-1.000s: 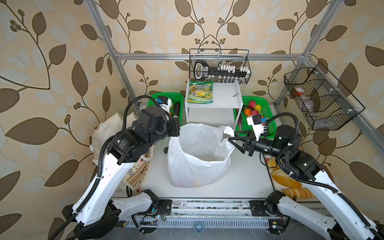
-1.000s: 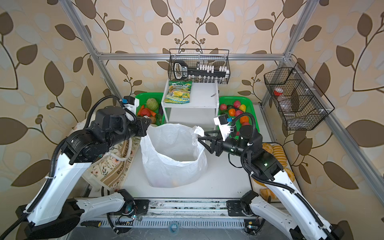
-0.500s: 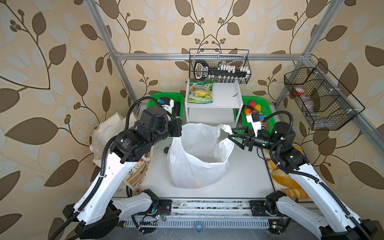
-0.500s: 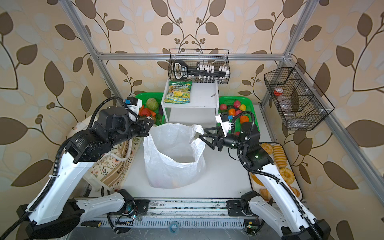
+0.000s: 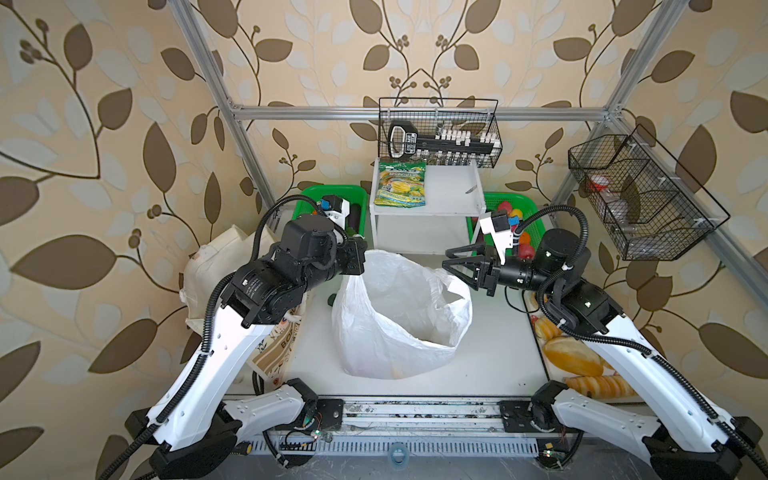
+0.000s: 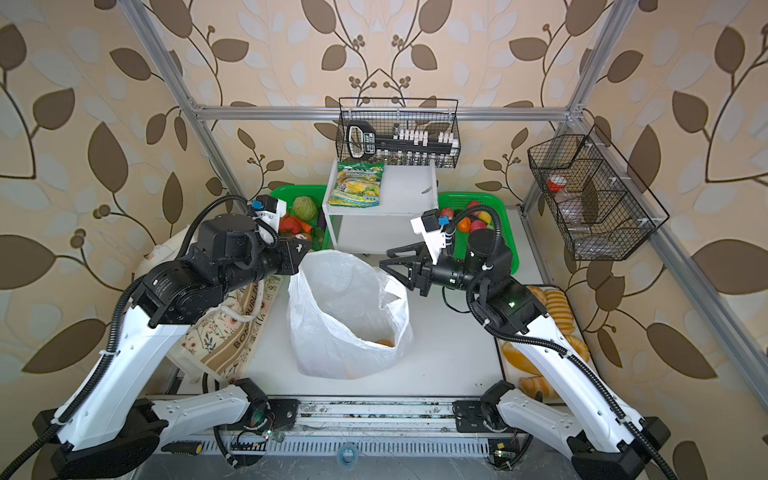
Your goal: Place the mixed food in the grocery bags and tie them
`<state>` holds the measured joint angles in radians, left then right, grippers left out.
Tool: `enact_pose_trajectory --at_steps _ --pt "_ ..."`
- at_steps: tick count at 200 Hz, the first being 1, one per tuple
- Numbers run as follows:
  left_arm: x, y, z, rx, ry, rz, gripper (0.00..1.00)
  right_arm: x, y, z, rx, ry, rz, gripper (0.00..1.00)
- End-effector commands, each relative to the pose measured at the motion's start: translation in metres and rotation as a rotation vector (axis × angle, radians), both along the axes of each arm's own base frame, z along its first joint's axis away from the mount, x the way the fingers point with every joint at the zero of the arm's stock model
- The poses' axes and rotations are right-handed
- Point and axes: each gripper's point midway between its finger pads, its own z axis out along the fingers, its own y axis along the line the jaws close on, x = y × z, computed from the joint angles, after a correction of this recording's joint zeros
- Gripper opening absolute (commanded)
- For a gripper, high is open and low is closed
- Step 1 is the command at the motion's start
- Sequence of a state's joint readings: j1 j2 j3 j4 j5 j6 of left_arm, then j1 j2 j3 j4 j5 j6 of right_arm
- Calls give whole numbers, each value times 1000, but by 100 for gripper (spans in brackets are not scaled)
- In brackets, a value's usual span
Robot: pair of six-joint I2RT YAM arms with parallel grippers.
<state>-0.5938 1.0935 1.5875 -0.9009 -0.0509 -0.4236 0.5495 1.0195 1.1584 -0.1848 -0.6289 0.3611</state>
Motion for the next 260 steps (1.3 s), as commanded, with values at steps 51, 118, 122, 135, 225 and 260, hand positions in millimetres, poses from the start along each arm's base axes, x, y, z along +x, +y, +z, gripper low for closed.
enact_pose_trajectory --at_steps 51,118,122,135,225,260 --pt "-8 7 14 -49 -42 7 0 -5 -18 -5 -136 64 -97 63" --pt "-7 4 11 -42 -36 -4 0 -27 -12 1 -180 144 -39 65" --pt "-6 5 11 -42 -36 -2 0 -26 -13 -3 -205 146 -51 65" --pt "-7 4 11 -43 -37 -4 0 -16 -19 -15 -285 142 -131 65" --pt "-6 5 11 -38 -40 -4 0 -23 -10 -11 -374 128 -132 46" --pt "-6 4 10 -35 -40 -7 0 -36 -9 -21 -415 161 -86 45"
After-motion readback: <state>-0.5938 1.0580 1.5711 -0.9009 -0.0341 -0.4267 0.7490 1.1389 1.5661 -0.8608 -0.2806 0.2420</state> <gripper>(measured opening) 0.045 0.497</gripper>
